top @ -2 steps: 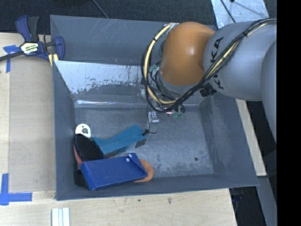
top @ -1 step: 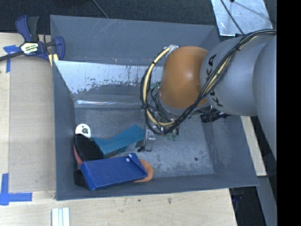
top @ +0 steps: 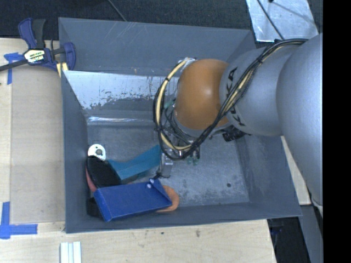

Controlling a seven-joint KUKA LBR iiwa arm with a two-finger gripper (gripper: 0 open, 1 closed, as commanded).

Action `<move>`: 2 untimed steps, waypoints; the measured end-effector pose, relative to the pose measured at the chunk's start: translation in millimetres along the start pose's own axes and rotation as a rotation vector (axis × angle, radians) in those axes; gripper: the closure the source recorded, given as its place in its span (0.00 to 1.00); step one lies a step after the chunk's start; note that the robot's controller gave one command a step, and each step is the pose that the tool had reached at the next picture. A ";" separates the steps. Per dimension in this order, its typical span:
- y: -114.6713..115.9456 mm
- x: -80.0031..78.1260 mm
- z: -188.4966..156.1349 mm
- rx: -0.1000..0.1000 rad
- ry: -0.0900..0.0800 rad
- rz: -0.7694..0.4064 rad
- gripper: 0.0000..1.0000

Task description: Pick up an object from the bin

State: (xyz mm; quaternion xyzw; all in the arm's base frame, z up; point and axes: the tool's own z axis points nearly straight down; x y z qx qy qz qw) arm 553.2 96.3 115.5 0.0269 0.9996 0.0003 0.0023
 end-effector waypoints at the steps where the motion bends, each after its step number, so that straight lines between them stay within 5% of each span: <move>1: 15.2 -3.6 19.0 0.000 0.002 -0.249 0.00; 2: 35.4 -20.9 44.1 0.002 0.003 -0.425 1.00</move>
Offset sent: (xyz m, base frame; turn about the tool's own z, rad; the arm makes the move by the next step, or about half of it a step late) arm 0.0220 0.0358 -0.0455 -0.4252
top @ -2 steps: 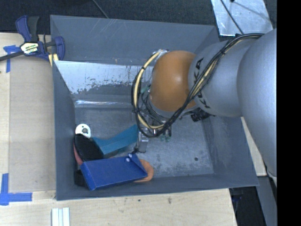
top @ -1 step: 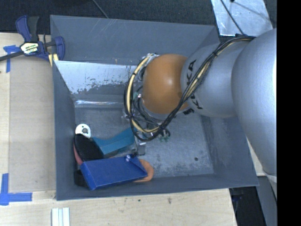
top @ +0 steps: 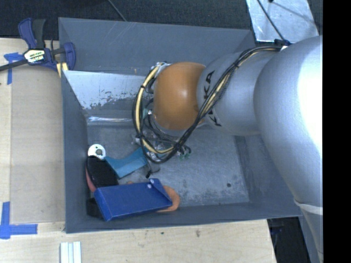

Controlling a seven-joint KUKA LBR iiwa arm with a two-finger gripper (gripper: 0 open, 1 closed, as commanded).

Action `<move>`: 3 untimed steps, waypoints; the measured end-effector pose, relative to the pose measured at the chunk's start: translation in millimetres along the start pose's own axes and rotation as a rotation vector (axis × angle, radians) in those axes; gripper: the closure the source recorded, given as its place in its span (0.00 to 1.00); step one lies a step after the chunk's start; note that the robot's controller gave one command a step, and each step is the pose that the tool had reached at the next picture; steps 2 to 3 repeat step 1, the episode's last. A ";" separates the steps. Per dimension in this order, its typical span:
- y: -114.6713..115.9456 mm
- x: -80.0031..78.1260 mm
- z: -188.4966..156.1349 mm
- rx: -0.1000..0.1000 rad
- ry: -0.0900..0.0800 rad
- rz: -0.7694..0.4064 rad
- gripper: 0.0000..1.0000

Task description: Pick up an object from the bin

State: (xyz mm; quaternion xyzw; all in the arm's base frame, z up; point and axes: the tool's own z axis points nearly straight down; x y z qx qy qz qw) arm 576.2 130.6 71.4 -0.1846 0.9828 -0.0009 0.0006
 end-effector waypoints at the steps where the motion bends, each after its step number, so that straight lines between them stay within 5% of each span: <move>1: 0.0 0.0 0.0 0.000 0.000 0.000 1.00; 3: 0.0 0.0 0.0 0.000 0.000 0.000 1.00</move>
Offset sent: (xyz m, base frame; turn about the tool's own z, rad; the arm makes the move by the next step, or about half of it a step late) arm 0.0031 0.0020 0.1031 -0.0054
